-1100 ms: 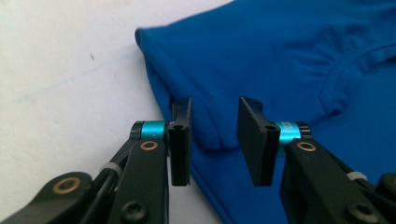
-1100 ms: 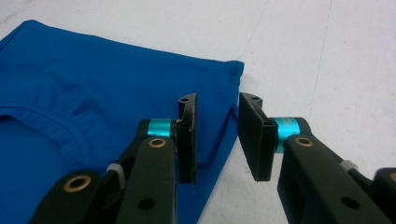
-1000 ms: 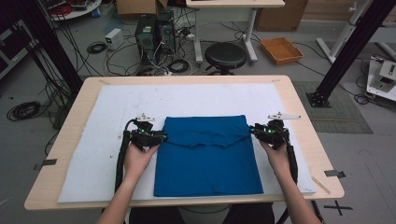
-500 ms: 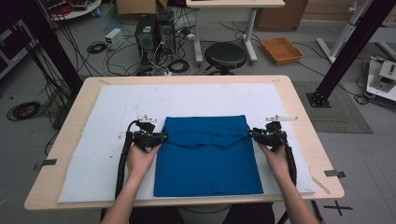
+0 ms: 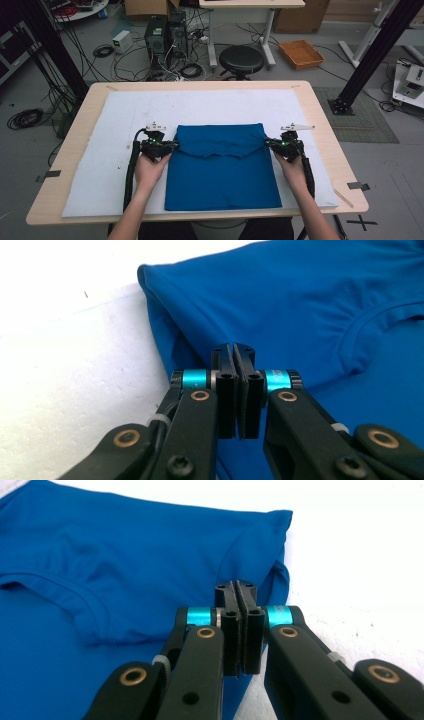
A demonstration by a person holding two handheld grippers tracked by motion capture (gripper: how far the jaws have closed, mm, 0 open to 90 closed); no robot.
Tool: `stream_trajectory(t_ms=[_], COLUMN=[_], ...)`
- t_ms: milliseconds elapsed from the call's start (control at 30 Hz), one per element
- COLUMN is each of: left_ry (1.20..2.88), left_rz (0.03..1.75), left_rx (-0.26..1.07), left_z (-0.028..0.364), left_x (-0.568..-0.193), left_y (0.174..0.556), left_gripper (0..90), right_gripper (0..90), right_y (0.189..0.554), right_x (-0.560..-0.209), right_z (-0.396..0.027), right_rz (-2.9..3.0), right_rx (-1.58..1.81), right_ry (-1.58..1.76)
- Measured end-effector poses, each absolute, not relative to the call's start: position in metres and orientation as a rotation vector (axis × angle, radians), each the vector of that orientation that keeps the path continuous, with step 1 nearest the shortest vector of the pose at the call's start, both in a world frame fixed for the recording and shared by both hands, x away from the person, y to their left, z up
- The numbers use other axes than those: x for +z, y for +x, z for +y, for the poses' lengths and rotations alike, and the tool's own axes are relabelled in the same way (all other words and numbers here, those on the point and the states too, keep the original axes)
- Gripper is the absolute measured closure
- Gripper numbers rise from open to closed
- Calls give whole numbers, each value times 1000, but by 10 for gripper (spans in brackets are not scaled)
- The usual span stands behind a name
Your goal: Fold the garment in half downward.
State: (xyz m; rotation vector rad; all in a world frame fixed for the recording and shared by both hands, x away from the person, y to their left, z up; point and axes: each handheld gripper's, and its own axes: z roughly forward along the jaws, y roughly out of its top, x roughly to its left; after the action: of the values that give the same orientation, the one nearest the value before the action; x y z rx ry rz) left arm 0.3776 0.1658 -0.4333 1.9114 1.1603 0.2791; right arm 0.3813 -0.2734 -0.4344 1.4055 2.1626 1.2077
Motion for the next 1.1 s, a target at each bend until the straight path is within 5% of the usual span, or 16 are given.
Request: stream_trajectory(t_ms=[433, 1100], left_ry=[1900, 1963], left_rz=[1072, 938], left_rx=[192, 59], left_z=[173, 180], left_x=[-409, -402], left_y=[350, 250], left_gripper=[883, 882], right_gripper=[897, 897], right_y=[357, 247], right_x=[-416, -406], right_z=[-282, -293], right_rz=[2187, 2304], right_rx=[1276, 1284], right_ry=[1385, 1251])
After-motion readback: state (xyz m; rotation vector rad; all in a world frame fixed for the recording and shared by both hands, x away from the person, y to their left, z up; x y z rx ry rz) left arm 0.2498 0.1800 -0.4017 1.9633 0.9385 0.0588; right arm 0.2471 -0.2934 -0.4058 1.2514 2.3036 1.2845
